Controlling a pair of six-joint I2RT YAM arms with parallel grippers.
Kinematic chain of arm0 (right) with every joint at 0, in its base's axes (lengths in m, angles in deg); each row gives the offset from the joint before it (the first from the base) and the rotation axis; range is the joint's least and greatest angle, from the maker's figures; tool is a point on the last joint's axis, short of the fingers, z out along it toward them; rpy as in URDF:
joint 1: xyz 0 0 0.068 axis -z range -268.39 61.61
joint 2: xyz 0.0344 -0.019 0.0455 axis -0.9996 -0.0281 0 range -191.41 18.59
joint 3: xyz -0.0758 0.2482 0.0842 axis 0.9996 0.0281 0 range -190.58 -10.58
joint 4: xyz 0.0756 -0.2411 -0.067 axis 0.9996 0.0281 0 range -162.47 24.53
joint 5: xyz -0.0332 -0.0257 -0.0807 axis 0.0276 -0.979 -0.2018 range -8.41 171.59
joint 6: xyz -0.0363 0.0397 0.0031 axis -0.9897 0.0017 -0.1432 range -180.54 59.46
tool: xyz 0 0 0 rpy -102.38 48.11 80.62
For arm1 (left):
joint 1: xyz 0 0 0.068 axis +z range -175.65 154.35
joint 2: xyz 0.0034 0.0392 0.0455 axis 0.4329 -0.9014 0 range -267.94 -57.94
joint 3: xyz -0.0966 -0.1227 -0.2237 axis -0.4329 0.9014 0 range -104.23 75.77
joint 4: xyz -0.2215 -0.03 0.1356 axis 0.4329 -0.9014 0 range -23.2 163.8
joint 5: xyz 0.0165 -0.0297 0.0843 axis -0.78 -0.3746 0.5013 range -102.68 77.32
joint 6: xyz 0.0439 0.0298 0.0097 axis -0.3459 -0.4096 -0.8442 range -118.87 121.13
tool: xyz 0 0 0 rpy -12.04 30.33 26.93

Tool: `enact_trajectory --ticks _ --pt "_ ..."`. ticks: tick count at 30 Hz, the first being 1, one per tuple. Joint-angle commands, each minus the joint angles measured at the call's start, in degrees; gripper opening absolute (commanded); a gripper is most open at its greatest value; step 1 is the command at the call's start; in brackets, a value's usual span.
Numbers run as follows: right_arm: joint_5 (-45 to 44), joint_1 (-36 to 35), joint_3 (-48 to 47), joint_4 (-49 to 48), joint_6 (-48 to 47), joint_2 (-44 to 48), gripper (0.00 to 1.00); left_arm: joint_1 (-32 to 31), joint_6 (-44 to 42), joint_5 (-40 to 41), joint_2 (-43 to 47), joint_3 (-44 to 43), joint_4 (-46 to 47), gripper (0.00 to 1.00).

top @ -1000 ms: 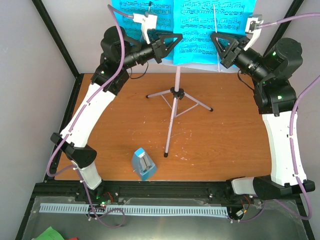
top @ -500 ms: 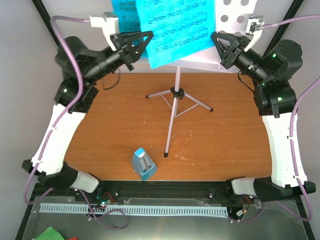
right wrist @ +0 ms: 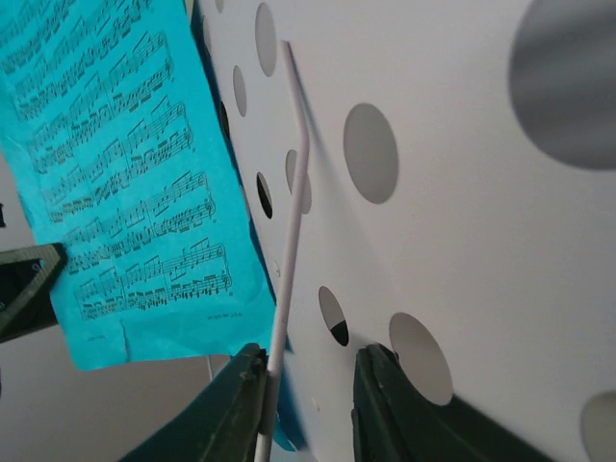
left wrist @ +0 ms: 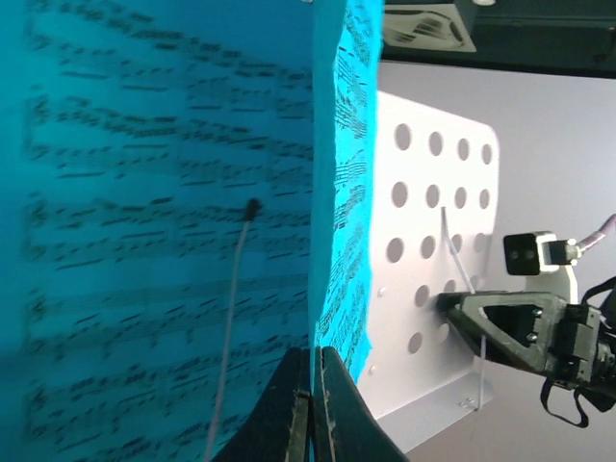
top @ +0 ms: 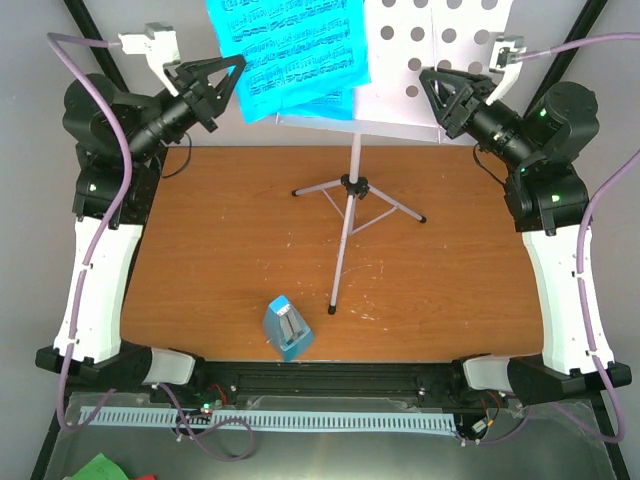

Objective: Pack up the instrument practice props

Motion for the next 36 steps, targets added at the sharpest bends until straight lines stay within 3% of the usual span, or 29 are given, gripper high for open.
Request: enact_trajectory --ticks 1,7,14,23,28,36 --pt "-0.7 -0.5 0.3 0.3 0.0 1.5 0.29 5.6 4.3 -6.8 1.8 2.2 0.9 0.0" --pt "-1.0 -0.5 2.0 0.0 -0.8 4.0 0.47 15.2 11.0 -14.1 4.5 12.7 6.2 0.0" --pt "-2.5 -0.4 2.7 1.4 -2.9 6.5 0.69 22.3 12.7 -15.8 12.4 28.3 8.7 0.0" --pt "-3.8 -0.5 6.0 3.2 -4.9 10.0 0.75 23.3 12.7 -10.9 24.6 61.9 7.8 0.0" --pt "-4.4 -0.5 9.6 2.8 -4.8 12.9 0.76 23.3 16.4 -8.3 29.0 80.1 13.0 0.0" --pt "-5.6 -0.5 10.6 4.5 -5.8 15.5 0.78 23.3 13.2 -3.7 22.5 91.6 17.0 0.0"
